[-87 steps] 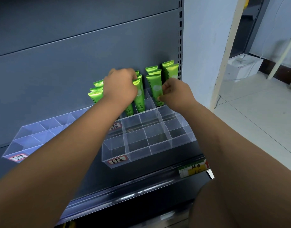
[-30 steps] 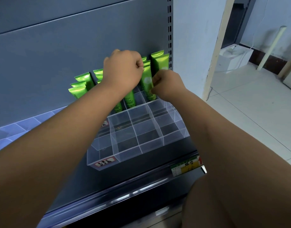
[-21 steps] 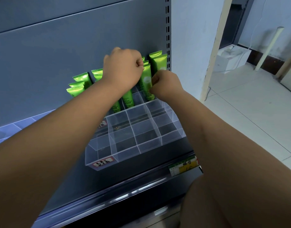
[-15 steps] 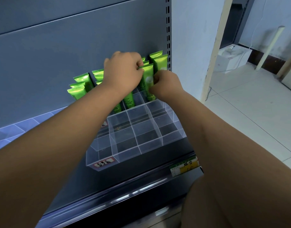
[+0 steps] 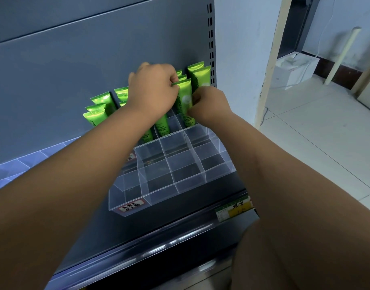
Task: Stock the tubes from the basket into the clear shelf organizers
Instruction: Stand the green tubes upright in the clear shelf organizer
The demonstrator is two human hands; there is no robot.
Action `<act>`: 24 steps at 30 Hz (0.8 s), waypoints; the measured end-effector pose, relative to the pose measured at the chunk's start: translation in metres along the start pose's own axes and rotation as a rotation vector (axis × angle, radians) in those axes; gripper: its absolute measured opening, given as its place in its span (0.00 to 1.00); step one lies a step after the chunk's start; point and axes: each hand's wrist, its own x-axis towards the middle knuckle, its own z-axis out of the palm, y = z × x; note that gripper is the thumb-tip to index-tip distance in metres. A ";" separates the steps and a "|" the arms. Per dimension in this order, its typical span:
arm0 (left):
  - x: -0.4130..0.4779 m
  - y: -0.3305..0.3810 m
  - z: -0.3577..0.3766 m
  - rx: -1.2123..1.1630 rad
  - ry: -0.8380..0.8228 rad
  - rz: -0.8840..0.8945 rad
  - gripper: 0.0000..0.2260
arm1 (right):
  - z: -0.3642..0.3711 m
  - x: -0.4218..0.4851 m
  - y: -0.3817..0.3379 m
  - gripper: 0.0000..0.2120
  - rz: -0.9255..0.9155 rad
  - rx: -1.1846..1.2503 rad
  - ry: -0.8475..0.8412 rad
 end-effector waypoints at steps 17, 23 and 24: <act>-0.038 0.010 -0.007 0.101 0.169 0.003 0.16 | -0.021 -0.032 -0.024 0.10 0.022 -0.203 0.026; -0.094 0.002 -0.027 0.126 0.143 -0.182 0.25 | -0.020 -0.077 -0.045 0.20 -0.291 -0.218 0.096; -0.105 -0.002 -0.033 0.142 0.132 -0.223 0.27 | -0.017 -0.083 -0.048 0.22 -0.330 -0.207 0.078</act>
